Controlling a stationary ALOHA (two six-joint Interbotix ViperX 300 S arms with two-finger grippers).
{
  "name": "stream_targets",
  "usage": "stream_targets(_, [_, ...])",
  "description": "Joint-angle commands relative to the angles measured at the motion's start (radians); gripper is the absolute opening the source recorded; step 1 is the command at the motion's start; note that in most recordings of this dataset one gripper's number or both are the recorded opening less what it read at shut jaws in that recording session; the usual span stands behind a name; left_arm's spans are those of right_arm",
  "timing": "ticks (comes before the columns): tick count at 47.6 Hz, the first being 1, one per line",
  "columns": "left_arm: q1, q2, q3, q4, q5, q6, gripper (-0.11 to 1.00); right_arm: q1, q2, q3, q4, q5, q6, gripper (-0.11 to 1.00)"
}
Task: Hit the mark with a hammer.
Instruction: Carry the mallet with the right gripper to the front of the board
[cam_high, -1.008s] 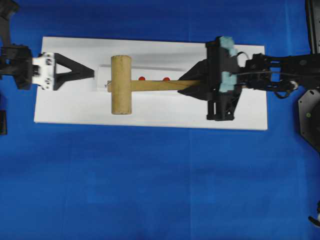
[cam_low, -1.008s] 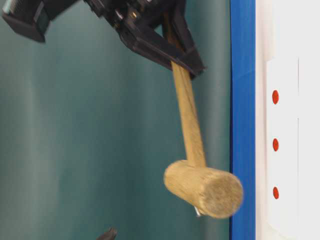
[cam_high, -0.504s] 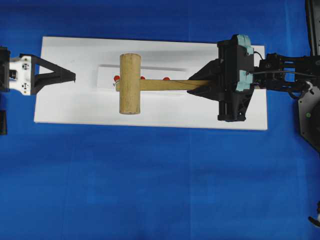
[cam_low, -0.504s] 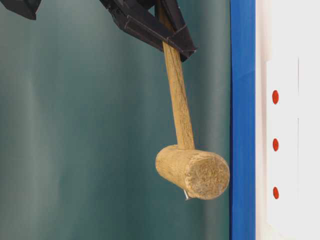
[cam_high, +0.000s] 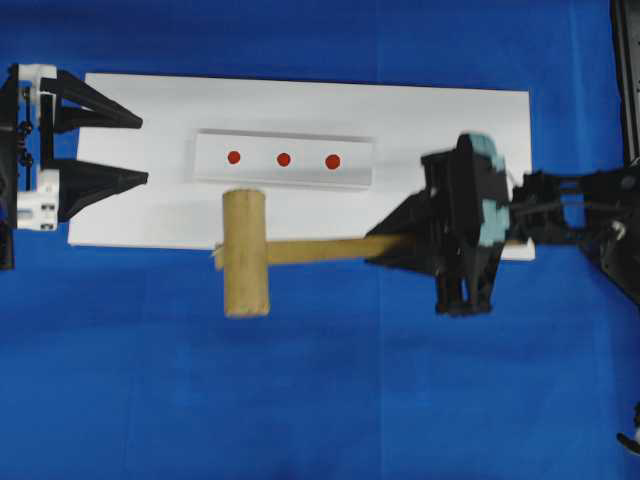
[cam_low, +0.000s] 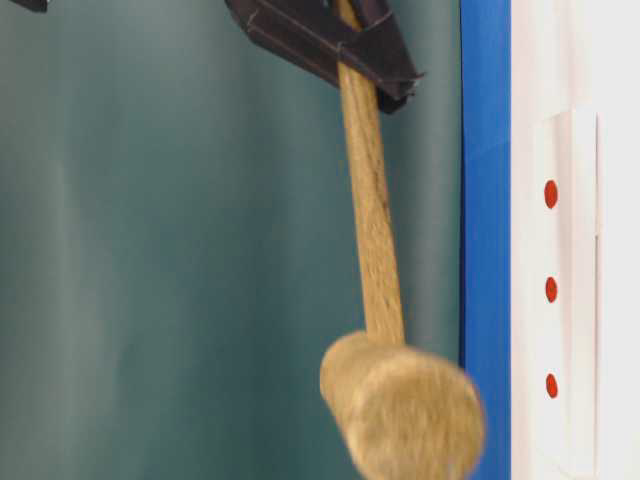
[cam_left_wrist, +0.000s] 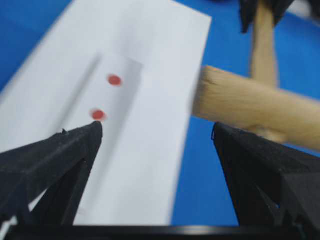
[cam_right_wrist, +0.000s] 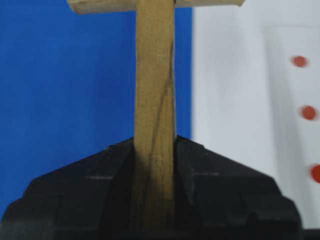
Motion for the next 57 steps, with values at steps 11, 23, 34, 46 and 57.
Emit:
stream_targets(11, [-0.002, -0.005, 0.005, -0.003, -0.063, 0.141, 0.85, 0.133, 0.087, -0.037, 0.075, -0.176, -0.003, 0.07])
stream_targets(23, [-0.002, -0.008, 0.025, -0.005, -0.084, 0.138, 0.84, 0.153, 0.156, -0.052, 0.110, -0.230, -0.005, 0.07])
stream_targets(34, [-0.002, -0.037, 0.029, -0.005, -0.086, 0.138, 0.84, 0.163, 0.281, -0.100, 0.120, -0.230, -0.003, 0.07])
stream_targets(46, [-0.002, -0.061, 0.038, -0.005, -0.086, 0.141, 0.84, 0.189, 0.437, -0.166, 0.156, -0.235, -0.003, 0.07])
stream_targets(57, [0.009, -0.060, 0.043, -0.005, -0.084, 0.141, 0.84, 0.195, 0.500, -0.196, 0.170, -0.241, -0.003, 0.07])
